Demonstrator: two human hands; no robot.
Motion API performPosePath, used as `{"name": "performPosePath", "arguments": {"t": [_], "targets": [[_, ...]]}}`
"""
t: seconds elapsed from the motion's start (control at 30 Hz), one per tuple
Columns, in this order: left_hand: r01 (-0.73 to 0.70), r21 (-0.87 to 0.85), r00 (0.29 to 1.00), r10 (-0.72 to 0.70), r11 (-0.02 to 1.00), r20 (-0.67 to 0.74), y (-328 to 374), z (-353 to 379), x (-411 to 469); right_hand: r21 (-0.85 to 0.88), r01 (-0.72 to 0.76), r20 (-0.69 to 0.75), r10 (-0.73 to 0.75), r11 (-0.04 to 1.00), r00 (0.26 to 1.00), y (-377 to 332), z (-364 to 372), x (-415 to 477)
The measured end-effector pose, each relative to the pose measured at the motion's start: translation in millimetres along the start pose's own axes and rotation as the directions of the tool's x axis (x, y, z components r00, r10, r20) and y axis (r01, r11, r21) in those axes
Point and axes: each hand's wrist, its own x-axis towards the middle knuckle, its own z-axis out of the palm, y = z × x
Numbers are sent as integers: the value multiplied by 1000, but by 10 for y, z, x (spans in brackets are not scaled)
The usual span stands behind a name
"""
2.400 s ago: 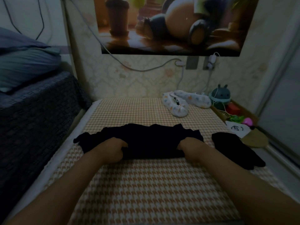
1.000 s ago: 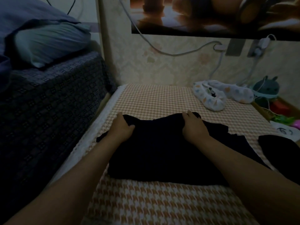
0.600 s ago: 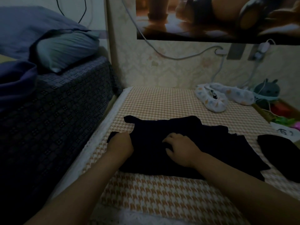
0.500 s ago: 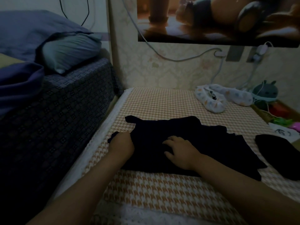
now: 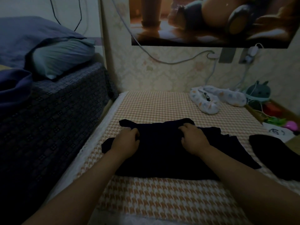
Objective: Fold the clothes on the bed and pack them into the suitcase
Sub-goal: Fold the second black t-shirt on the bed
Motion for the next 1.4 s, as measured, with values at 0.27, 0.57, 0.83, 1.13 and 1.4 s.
{"name": "performPosePath", "arguments": {"t": [0.27, 0.57, 0.83, 1.13, 1.4], "targets": [[-195, 85, 975, 184, 977, 126, 330, 535, 941, -50, -106, 74, 110, 993, 991, 777, 86, 298], [-123, -45, 957, 107, 991, -269, 431, 481, 1282, 184, -102, -35, 110, 978, 993, 1039, 91, 322], [-107, -198, 993, 116, 974, 33, 558, -219, 677, 483, -94, -40, 129, 871, 991, 697, -535, -90], [104, 36, 564, -89, 994, 821, 896, -1004, -248, 355, -619, 874, -14, 701, 486, 551, -1314, -1028], [-119, -52, 869, 129, 992, 478, 872, -857, 79, 596, -525, 587, 116, 608, 801, 843, -1247, -1079]]}}
